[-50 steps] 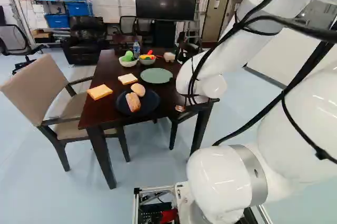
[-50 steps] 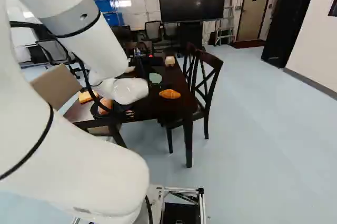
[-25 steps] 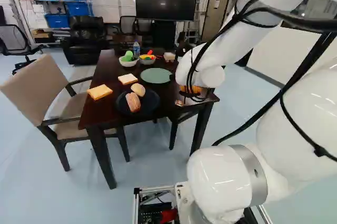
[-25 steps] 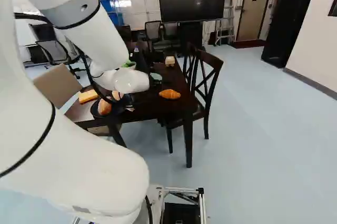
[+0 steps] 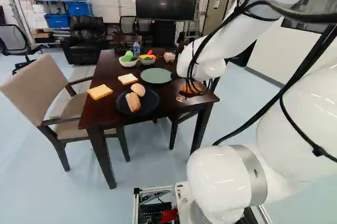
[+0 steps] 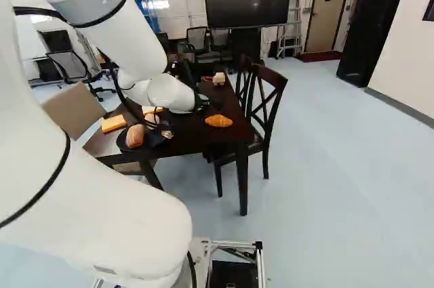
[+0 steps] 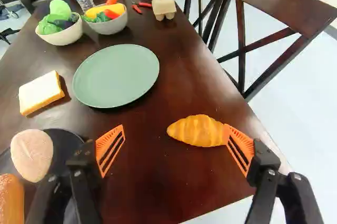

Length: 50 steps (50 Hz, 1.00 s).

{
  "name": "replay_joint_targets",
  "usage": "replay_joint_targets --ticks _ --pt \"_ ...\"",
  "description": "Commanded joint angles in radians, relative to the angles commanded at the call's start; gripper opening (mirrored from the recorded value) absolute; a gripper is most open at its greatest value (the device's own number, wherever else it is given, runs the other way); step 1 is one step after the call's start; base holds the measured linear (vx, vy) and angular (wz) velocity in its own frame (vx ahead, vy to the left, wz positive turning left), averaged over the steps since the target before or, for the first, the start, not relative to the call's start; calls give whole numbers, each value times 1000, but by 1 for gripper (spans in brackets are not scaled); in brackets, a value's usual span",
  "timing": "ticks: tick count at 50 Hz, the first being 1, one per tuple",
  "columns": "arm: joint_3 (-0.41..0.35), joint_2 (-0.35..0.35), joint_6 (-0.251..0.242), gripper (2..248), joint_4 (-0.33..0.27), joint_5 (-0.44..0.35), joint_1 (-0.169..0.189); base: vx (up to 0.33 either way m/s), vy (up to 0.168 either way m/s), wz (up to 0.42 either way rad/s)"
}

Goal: Move the croissant to the empty plate

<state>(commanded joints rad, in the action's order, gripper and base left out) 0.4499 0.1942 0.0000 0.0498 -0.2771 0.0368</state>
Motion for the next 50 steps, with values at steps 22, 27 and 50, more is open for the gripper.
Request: replay_joint_targets --ticks 22,27,50 --pt "77 -24 0 247 0 151 33 0 0 0" --pt "96 -30 0 247 0 186 40 0 0 0" --pt "182 -59 0 247 0 344 63 0 0 0"
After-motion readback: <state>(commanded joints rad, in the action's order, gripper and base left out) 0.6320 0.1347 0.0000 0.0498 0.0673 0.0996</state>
